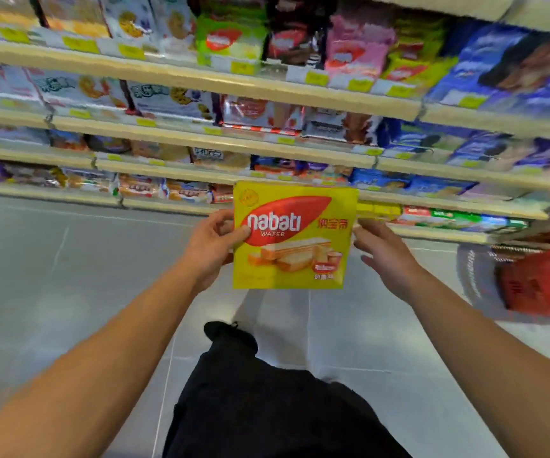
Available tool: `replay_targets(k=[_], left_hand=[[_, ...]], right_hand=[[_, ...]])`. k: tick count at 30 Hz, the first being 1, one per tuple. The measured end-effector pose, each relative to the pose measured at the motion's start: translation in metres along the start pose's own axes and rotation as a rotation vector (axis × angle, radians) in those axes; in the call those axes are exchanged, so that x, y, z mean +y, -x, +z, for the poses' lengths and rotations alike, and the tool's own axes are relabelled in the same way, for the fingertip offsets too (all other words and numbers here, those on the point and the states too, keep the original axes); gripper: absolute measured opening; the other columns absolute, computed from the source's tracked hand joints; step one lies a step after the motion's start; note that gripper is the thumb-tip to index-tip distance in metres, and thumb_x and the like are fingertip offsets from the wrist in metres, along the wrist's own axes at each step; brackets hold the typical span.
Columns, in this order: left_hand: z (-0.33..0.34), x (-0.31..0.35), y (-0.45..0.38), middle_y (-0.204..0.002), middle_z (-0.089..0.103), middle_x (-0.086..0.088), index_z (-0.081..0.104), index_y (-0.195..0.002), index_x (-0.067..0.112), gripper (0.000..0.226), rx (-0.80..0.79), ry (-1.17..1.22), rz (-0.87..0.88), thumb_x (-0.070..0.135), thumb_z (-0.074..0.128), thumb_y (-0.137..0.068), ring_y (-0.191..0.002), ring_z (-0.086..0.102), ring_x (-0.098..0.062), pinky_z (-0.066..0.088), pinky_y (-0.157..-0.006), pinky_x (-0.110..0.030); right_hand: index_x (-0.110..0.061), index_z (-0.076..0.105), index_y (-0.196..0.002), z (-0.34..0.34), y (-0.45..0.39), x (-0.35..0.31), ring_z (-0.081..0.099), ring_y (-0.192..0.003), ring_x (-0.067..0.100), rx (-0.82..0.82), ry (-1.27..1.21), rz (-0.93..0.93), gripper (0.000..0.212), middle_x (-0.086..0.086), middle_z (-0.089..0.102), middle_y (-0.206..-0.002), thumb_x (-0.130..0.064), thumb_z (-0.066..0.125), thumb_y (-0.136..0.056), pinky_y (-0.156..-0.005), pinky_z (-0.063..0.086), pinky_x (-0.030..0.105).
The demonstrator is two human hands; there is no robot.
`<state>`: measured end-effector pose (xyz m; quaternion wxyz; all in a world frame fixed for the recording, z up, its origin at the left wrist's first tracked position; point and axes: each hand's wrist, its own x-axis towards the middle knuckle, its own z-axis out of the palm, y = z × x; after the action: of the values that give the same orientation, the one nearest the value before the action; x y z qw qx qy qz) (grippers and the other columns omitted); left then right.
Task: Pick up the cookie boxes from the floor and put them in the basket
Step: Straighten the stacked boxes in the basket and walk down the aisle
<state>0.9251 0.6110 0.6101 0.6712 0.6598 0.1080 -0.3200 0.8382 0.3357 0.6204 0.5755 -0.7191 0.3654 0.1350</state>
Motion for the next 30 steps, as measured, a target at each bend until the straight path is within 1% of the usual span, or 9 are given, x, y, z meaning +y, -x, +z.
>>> replay_targets(k=[2,5,7,9,12,14,17,22,30], left_hand=[[0.047,-0.002,0.007,-0.108,0.071,-0.008,0.058,-0.121,0.015,0.033,-0.079,-0.007,0.001,0.016,0.065,-0.089,-0.097,0.069,-0.029,0.058,-0.078,-0.046],[0.119,-0.010,0.028,-0.105,0.072,-0.006,0.059,-0.120,0.017,0.031,-0.158,-0.033,0.015,0.017,0.064,-0.089,-0.094,0.070,-0.026,0.058,-0.077,-0.045],[0.166,-0.023,0.046,-0.104,0.073,-0.006,0.061,-0.118,0.018,0.029,-0.191,-0.047,0.015,0.019,0.064,-0.090,-0.092,0.071,-0.024,0.059,-0.074,-0.043],[0.215,-0.036,0.061,-0.103,0.073,-0.006,0.061,-0.117,0.018,0.029,-0.225,-0.073,0.000,0.021,0.065,-0.089,-0.090,0.071,-0.024,0.058,-0.071,-0.041],[0.297,-0.052,0.083,-0.103,0.072,-0.007,0.061,-0.118,0.019,0.032,-0.295,-0.124,-0.022,0.021,0.068,-0.087,-0.090,0.071,-0.025,0.058,-0.072,-0.042],[0.326,-0.058,0.088,-0.103,0.072,-0.007,0.060,-0.120,0.020,0.034,-0.355,-0.136,-0.024,0.016,0.068,-0.086,-0.092,0.071,-0.026,0.057,-0.078,-0.047],[0.395,-0.066,0.100,-0.102,0.073,-0.004,0.058,-0.122,0.020,0.038,-0.484,-0.195,-0.047,0.007,0.065,-0.087,-0.097,0.069,-0.028,0.054,-0.085,-0.052],[0.508,-0.073,0.101,-0.110,0.071,-0.006,0.056,-0.127,0.020,0.045,-0.618,-0.276,-0.074,0.001,0.064,-0.086,-0.099,0.068,-0.028,0.055,-0.081,-0.050],[0.692,-0.090,0.061,-0.105,0.072,-0.009,0.058,-0.124,0.024,0.044,-0.734,-0.386,-0.131,-0.001,0.061,-0.087,-0.094,0.069,-0.028,0.055,-0.078,-0.046]], right_hand=[[-0.019,0.064,-0.118,-0.041,0.024,0.025,0.061,-0.113,0.017,-0.017,-0.163,0.014,0.032,-0.002,0.069,-0.117,-0.038,0.058,-0.093,-0.104,0.042,0.041],[-0.015,0.068,-0.102,-0.095,0.065,0.060,0.068,-0.083,0.014,0.016,-0.380,-0.027,0.020,0.001,0.073,-0.091,-0.027,0.054,-0.093,-0.082,0.049,0.033],[-0.015,0.068,-0.102,-0.131,0.095,0.087,0.066,-0.081,0.017,0.055,-0.445,-0.043,0.019,0.002,0.072,-0.088,-0.025,0.055,-0.094,-0.076,0.048,0.032],[-0.015,0.069,-0.101,-0.172,0.119,0.119,0.066,-0.083,0.019,0.118,-0.486,-0.063,0.016,0.005,0.073,-0.092,-0.022,0.056,-0.096,-0.077,0.050,0.033],[-0.017,0.069,-0.095,-0.237,0.158,0.168,0.067,-0.073,0.015,0.247,-0.565,-0.073,0.013,0.003,0.073,-0.086,-0.019,0.057,-0.096,-0.074,0.051,0.033],[-0.016,0.069,-0.098,-0.257,0.171,0.187,0.067,-0.074,0.015,0.279,-0.603,-0.064,0.013,0.005,0.073,-0.089,-0.020,0.057,-0.096,-0.075,0.051,0.034],[-0.013,0.070,-0.107,-0.311,0.196,0.223,0.068,-0.084,0.021,0.360,-0.671,-0.067,0.020,0.011,0.074,-0.101,-0.023,0.058,-0.095,-0.079,0.052,0.037],[-0.014,0.070,-0.107,-0.389,0.213,0.271,0.068,-0.084,0.019,0.507,-0.822,-0.066,0.018,0.009,0.074,-0.099,-0.021,0.058,-0.095,-0.072,0.051,0.033],[-0.021,0.065,-0.118,-0.519,0.187,0.321,0.071,-0.091,0.024,0.679,-0.950,-0.052,0.025,0.008,0.074,-0.103,-0.015,0.057,-0.095,-0.079,0.054,0.040]])
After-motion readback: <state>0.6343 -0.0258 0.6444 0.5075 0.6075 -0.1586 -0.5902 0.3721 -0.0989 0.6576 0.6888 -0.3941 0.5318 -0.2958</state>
